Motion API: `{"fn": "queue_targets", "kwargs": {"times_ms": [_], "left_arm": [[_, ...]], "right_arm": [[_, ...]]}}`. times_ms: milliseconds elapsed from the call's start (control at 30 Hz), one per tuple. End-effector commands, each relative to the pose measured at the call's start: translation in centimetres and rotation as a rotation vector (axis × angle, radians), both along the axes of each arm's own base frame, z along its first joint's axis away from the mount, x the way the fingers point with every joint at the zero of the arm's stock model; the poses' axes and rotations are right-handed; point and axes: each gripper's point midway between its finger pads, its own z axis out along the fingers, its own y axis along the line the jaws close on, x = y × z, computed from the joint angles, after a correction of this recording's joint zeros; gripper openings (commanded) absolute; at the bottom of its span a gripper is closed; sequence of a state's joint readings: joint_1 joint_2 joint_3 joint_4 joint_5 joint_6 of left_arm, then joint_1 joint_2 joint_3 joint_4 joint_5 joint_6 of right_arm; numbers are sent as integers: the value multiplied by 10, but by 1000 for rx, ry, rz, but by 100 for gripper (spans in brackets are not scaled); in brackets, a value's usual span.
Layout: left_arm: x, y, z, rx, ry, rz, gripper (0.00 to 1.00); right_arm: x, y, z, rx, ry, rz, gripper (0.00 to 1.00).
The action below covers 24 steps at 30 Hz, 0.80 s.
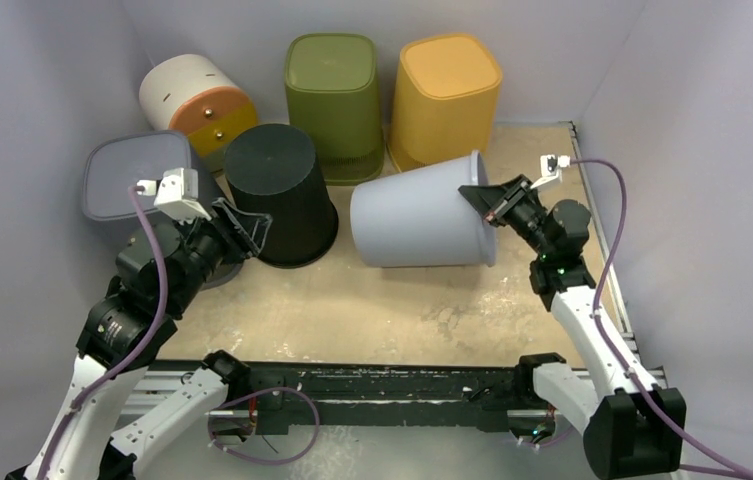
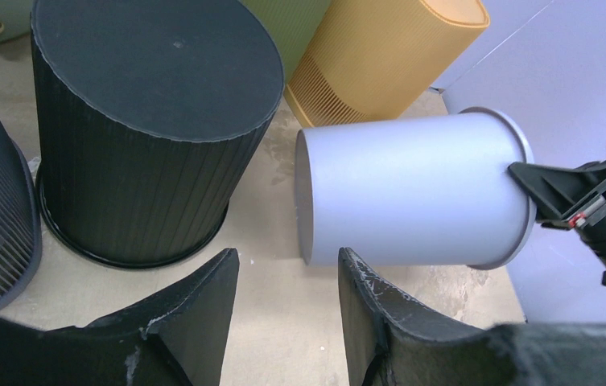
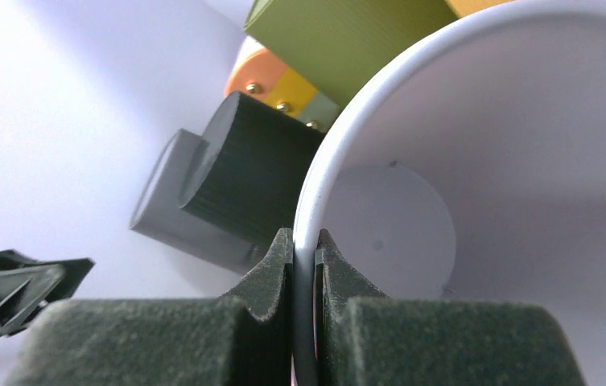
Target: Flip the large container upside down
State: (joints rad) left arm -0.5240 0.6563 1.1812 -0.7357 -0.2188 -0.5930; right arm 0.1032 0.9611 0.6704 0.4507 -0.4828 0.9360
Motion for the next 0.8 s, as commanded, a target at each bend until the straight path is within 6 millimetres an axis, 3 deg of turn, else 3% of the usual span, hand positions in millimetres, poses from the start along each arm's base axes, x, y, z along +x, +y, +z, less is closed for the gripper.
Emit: {"fn": "queue_targets", "kwargs": {"times_ms": [0,100,367,467,567,767], "left_arm": [[-3,7,19,-32,-34,30,47],[-2,6,19,-37,-33,31,47],[1,2,13,-43,-13,24,47],[3,3,13,-40,-13,31,47],[5,2,11,-36,-6,34,46],[10,-2,13,-37,-9,32,47]], "right_arm": [[-34,13,57,172,-211,111,0],[-39,16,42,183,-181,128,0],[-38,21,-41,209,-1,153,0],[-39,24,-56,220,29,168,0],[-48,37,-40,261,-29,246,0],[-75,60,32,374,-227,415,0]]}}
